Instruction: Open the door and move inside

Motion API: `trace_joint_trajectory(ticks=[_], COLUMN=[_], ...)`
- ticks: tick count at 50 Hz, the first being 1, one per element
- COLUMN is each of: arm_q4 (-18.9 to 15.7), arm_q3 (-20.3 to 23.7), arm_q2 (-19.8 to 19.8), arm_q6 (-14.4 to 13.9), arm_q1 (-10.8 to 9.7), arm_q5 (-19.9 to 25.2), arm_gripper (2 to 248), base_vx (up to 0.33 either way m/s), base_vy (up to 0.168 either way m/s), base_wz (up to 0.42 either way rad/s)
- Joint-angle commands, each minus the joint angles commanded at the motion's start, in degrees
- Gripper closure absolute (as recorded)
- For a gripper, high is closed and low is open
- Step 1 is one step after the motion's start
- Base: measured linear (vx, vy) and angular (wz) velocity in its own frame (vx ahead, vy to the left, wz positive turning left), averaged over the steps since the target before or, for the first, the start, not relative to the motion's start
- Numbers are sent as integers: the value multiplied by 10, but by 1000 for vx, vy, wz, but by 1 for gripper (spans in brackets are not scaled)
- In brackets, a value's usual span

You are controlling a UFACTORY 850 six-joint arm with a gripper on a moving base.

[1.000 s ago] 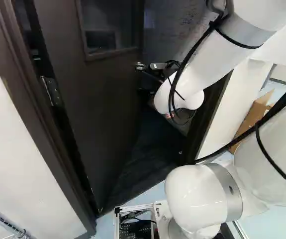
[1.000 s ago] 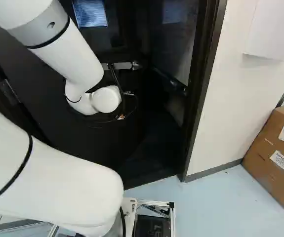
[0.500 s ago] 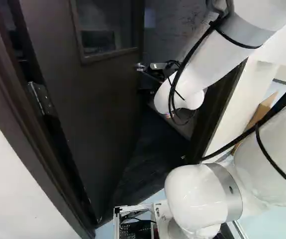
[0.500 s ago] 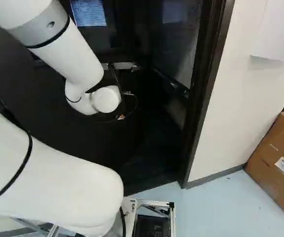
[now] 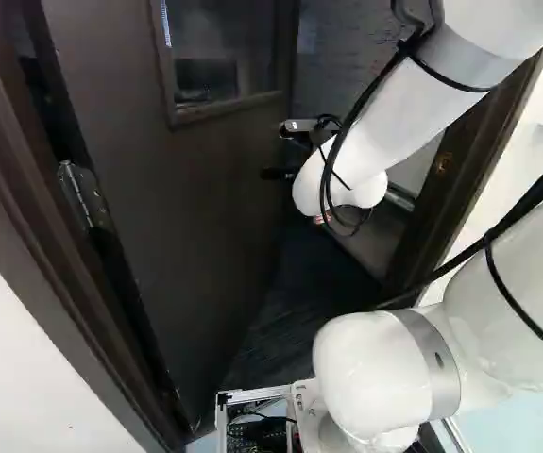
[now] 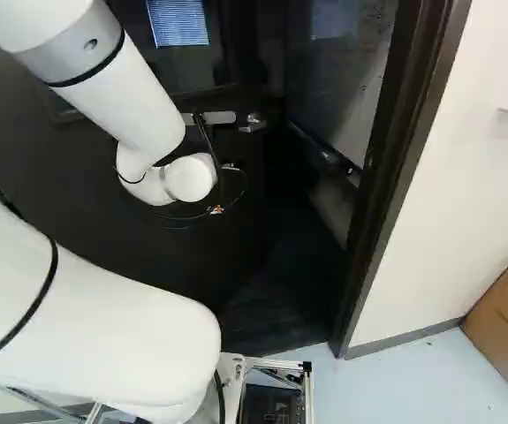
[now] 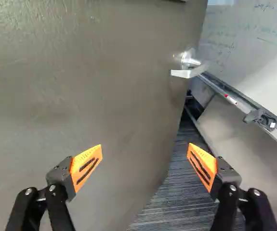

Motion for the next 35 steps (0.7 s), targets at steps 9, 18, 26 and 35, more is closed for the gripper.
trace_joint_trajectory(ticks=[9,18,26,35], arm_q4=[0,0,0,0], arm_q3=[0,0,0,-2], arm_q2=[0,0,0,-3], arm_q6=[0,0,0,0], arm_q1=[0,0,0,0], arm_q5=[0,0,0,0], arm_gripper=[3,3,3,3], base_vx=[120,112,96,30], base_vy=[33,7,2,0], base_wz=[149,19,-2,-3])
